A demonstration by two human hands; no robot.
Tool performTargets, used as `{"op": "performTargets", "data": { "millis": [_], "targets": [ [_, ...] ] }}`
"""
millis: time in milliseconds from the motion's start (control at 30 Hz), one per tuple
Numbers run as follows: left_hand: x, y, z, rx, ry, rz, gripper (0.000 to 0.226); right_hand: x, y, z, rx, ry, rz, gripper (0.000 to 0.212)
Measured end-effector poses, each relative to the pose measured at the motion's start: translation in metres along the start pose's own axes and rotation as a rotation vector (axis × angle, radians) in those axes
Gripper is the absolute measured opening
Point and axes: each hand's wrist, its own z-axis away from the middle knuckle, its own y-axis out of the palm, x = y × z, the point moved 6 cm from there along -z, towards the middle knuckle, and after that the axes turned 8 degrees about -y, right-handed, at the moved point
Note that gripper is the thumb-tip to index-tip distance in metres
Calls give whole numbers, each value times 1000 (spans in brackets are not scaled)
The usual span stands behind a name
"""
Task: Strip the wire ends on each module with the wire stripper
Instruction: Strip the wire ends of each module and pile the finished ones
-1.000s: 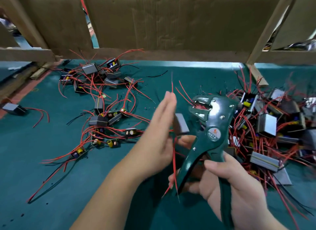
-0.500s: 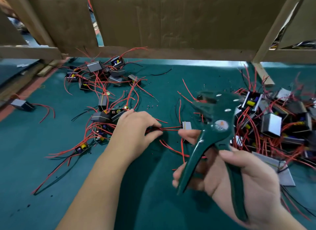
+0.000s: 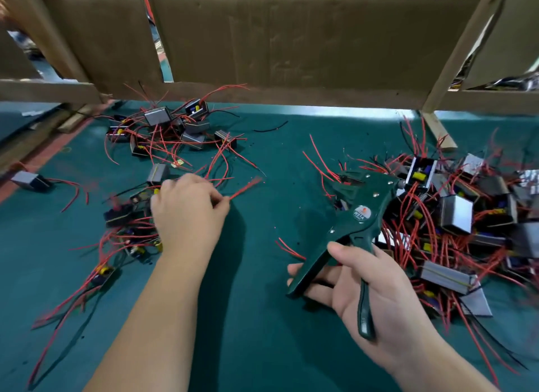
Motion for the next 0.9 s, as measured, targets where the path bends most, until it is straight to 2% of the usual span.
{"op": "performTargets", "data": {
  "millis": [100,167,267,367,400,433,467,500,567,600,667,733,833,900],
  "targets": [
    [14,-2,-4,-28,-91,98,6,0,-3,1,-42,-18,65,47],
    [12,-4,-2,-41,-88,213,17,0,-7,1,-68,-27,109,43],
    [0,-13,6,-88,-15,315,36,-1,-10,2,-80,-29,193,34],
    [-18,-29,21,-130,94,444,41,-4,-15,4,-42,19,243,32],
    [-25,-33,26,-129,141,497,40,-5,-16,5,-12,29,239,37],
    [-31,-35,31,-87,177,580,38,-6,-16,6,16,27,235,44],
    [-38,-34,35,25,198,687,39,-6,-16,6,37,19,234,49],
    [-44,-28,39,208,205,777,47,-6,-17,5,60,5,237,51],
    [-57,-11,54,605,264,712,79,-6,-17,3,85,-37,254,53],
    [-62,-4,63,727,322,613,90,-4,-16,3,91,-60,254,53],
    [-67,1,73,809,416,501,92,-1,-10,6,143,-93,257,51],
    [-72,3,79,870,419,577,80,-1,-3,9,204,-119,385,59],
    [-77,4,84,985,385,636,58,-10,-7,6,175,-119,730,119],
    [-76,6,83,1034,345,661,52,-9,-5,3,189,-188,942,121]
  ]
}}
